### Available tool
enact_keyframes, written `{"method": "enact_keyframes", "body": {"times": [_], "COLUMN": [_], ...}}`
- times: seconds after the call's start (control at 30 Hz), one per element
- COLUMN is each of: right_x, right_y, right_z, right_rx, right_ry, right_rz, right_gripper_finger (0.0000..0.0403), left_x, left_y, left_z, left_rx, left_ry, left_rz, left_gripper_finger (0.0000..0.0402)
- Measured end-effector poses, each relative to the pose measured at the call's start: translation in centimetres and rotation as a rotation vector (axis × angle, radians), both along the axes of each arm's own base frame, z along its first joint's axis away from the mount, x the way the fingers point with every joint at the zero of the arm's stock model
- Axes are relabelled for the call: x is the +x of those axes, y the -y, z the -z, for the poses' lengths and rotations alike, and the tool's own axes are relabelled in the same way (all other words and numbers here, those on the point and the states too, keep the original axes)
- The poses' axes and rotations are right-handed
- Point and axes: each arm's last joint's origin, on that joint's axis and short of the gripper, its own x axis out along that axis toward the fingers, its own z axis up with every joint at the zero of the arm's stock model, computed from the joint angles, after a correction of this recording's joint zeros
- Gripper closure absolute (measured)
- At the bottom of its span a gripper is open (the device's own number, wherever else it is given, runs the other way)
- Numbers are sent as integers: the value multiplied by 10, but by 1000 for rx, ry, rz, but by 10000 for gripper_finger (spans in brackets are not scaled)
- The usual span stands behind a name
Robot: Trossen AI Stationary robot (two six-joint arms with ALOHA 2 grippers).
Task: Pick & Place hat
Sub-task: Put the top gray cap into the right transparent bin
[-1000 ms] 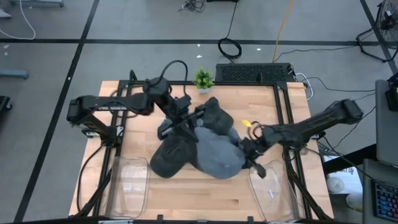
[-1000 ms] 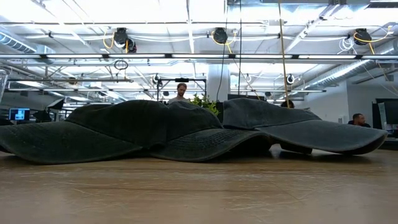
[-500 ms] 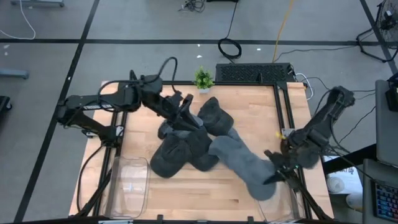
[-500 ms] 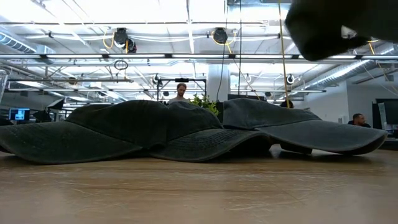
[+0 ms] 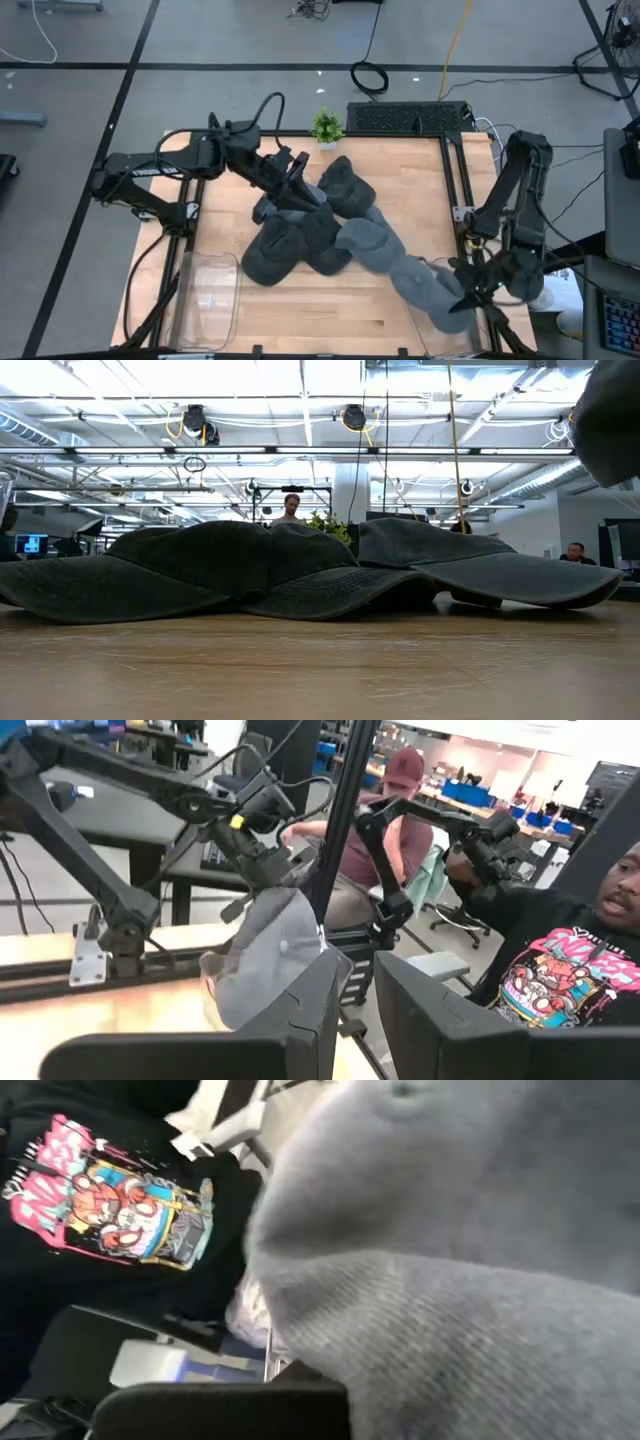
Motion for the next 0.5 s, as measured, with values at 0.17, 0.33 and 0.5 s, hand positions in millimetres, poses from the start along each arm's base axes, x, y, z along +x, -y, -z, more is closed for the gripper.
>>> {"method": "enact_keyframes", "body": {"times": [0.17, 0.33, 0.5], "right_x": [3, 5, 6], "right_y": [-19, -30, -33], "right_z": [12, 24, 32], "right_rx": [-28, -27, -23], "right_ry": [-24, -126, -188], "right_rz": [4, 28, 102], "right_gripper_finger": [402, 402, 403], "left_x": [-1, 0, 0], "left_y": [0, 0, -1], "left_z": [0, 0, 1], "left_rx": [-1, 3, 24], "left_ry": [-4, -4, 1], "left_rz": [0, -1, -1], "left_gripper_finger": [325, 325, 325]}}
